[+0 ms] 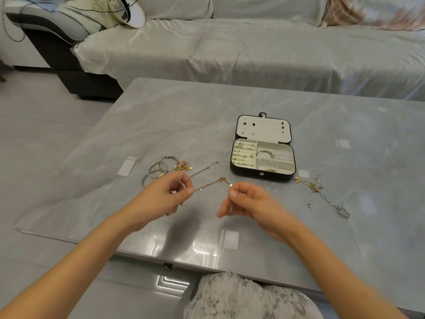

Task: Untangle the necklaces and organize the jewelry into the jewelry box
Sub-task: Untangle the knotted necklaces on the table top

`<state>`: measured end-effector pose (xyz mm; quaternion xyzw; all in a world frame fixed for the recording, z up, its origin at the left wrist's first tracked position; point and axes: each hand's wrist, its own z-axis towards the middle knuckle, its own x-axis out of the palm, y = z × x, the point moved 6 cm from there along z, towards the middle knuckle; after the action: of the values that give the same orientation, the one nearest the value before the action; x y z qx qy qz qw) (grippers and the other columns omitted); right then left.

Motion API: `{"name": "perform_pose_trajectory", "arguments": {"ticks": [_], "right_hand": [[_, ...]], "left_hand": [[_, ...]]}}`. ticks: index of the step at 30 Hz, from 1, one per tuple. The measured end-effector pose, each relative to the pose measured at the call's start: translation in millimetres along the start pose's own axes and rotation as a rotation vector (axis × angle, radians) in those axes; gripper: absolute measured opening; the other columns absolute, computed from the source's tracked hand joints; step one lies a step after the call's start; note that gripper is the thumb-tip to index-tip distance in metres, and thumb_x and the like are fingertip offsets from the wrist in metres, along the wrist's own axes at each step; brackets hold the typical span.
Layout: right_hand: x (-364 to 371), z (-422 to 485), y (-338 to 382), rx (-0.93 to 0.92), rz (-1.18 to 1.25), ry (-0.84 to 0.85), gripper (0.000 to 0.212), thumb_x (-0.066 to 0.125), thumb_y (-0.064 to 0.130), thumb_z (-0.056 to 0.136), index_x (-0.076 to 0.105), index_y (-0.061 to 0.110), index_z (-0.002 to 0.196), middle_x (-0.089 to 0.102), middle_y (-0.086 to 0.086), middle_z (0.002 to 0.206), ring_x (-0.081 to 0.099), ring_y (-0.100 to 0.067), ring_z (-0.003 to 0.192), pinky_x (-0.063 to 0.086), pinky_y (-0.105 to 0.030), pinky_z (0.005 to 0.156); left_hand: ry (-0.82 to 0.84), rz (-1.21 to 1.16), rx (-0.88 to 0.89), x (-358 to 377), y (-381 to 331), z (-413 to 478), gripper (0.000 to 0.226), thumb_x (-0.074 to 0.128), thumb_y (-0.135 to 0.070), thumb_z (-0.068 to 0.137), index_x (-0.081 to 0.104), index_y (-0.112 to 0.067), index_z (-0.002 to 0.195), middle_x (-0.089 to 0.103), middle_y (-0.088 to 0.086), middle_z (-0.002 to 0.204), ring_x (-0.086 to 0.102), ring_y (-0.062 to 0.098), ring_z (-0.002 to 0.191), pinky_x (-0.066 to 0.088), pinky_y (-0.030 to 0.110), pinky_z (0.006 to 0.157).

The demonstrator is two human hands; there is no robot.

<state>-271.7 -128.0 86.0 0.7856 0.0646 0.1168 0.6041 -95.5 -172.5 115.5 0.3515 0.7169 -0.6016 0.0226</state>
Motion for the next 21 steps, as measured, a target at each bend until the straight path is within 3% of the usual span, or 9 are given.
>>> {"name": "perform_pose_trajectory", "arguments": {"ticks": [2, 4, 6, 9, 13, 15, 18, 21], "right_hand": [[-2, -1, 5, 0.044, 0.037, 0.003, 0.015, 0.048, 0.012, 0.095, 0.053, 0.010, 0.081, 0.060, -0.004, 0.058, 0.060, -0.019, 0.057, 0.053, -0.028, 0.063], [-7, 0, 8, 0.069, 0.006, -0.040, 0.012, 0.052, 0.012, 0.093, 0.057, 0.008, 0.083, 0.051, -0.001, 0.052, 0.050, -0.015, 0.049, 0.048, -0.026, 0.054], [-15, 2, 9, 0.086, -0.028, -0.110, 0.013, 0.052, 0.010, 0.093, 0.062, 0.005, 0.087, 0.049, -0.001, 0.053, 0.047, -0.013, 0.049, 0.044, -0.023, 0.051], [-27, 8, 10, 0.091, -0.138, -0.207, 0.014, 0.054, 0.010, 0.092, 0.066, 0.003, 0.093, 0.052, -0.002, 0.055, 0.049, -0.012, 0.050, 0.043, -0.022, 0.050], [-29, 21, 1, 0.116, -0.331, -0.286, 0.010, 0.055, 0.011, 0.093, 0.065, 0.008, 0.093, 0.055, -0.003, 0.058, 0.050, -0.010, 0.050, 0.042, -0.017, 0.048], [-26, 30, -8, 0.131, -0.422, -0.327, 0.009, 0.054, 0.011, 0.093, 0.063, 0.010, 0.090, 0.056, -0.003, 0.057, 0.050, -0.009, 0.049, 0.043, -0.016, 0.049], [-32, 43, -20, 0.123, -0.639, -0.437, 0.011, 0.052, 0.014, 0.092, 0.060, 0.015, 0.084, 0.058, -0.001, 0.061, 0.055, -0.015, 0.058, 0.046, -0.027, 0.062], [-44, 48, -24, 0.096, -0.777, -0.556, 0.012, 0.051, 0.013, 0.089, 0.061, 0.017, 0.084, 0.057, 0.002, 0.070, 0.058, -0.021, 0.075, 0.046, -0.031, 0.073]], "left_hand": [[0.005, -0.087, -0.048, -6, 7, -5, 0.010, 0.058, -0.017, 0.091, 0.057, -0.016, 0.081, 0.050, -0.007, 0.066, 0.044, 0.009, 0.046, 0.033, 0.019, 0.044], [0.003, -0.052, -0.058, -11, 14, -9, 0.007, 0.062, -0.016, 0.088, 0.060, -0.015, 0.081, 0.055, -0.005, 0.072, 0.048, 0.011, 0.049, 0.036, 0.020, 0.045], [0.014, -0.005, -0.062, -13, 21, -13, 0.005, 0.065, -0.017, 0.086, 0.063, -0.013, 0.082, 0.060, -0.002, 0.076, 0.052, 0.010, 0.049, 0.037, 0.017, 0.044], [0.046, 0.055, -0.083, -17, 36, -18, 0.010, 0.066, -0.019, 0.085, 0.066, -0.012, 0.079, 0.062, -0.003, 0.065, 0.054, 0.009, 0.051, 0.037, 0.012, 0.045], [0.037, 0.119, -0.140, -25, 59, -22, 0.011, 0.068, -0.016, 0.084, 0.068, -0.011, 0.075, 0.063, 0.000, 0.057, 0.057, 0.012, 0.052, 0.045, 0.018, 0.051], [0.004, 0.254, -0.128, -26, 67, -19, 0.013, 0.067, -0.017, 0.084, 0.066, -0.016, 0.072, 0.065, -0.002, 0.057, 0.060, 0.011, 0.052, 0.049, 0.022, 0.056], [-0.051, 0.623, -0.111, -25, 73, -13, 0.017, 0.065, -0.030, 0.084, 0.057, -0.027, 0.069, 0.061, -0.012, 0.060, 0.056, 0.006, 0.058, 0.047, 0.026, 0.066], [-0.072, 0.615, -0.115, -24, 80, -9, 0.021, 0.067, -0.030, 0.083, 0.054, -0.027, 0.068, 0.063, -0.009, 0.063, 0.057, 0.007, 0.056, 0.047, 0.026, 0.064]]}}
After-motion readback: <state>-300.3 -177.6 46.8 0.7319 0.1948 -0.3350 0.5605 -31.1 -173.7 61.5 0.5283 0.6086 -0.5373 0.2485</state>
